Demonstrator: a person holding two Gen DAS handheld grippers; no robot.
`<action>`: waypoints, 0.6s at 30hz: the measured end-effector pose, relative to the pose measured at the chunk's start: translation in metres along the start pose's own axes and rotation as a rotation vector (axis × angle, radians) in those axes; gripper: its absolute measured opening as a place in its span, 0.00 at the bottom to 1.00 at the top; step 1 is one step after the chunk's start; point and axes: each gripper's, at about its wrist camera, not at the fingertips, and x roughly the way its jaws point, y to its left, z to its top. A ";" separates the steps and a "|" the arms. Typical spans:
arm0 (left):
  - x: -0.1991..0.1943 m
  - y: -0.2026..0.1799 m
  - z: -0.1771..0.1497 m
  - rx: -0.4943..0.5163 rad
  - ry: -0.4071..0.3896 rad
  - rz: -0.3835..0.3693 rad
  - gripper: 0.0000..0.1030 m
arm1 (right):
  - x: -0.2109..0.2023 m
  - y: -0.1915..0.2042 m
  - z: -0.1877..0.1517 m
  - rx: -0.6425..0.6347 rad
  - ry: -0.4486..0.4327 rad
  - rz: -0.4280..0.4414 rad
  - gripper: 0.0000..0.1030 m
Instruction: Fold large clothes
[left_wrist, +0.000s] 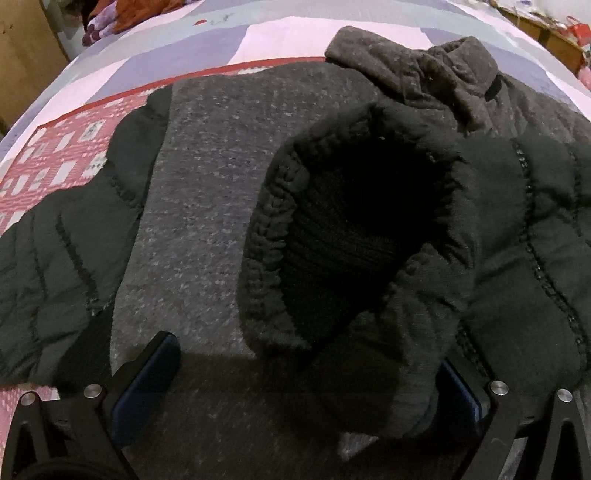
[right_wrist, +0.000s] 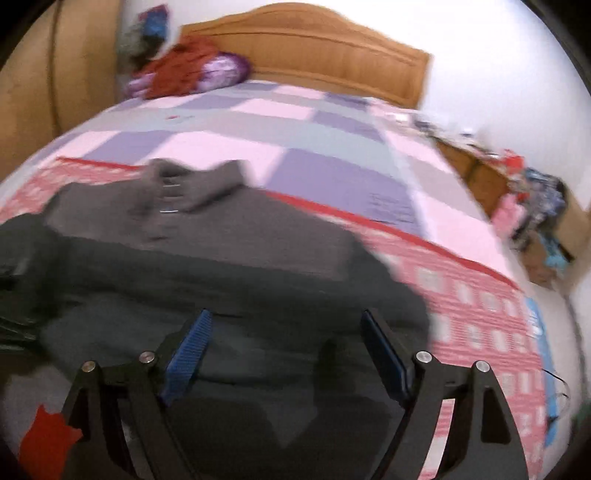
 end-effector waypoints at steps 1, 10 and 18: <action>0.000 0.001 0.000 -0.006 -0.001 -0.002 1.00 | 0.004 0.014 -0.001 -0.023 0.015 0.021 0.82; -0.017 0.021 0.018 -0.058 -0.059 -0.055 1.00 | 0.023 0.026 -0.006 0.100 0.117 -0.032 0.82; -0.061 0.069 -0.010 -0.084 -0.114 -0.068 1.00 | 0.041 0.111 -0.006 0.015 0.171 0.051 0.82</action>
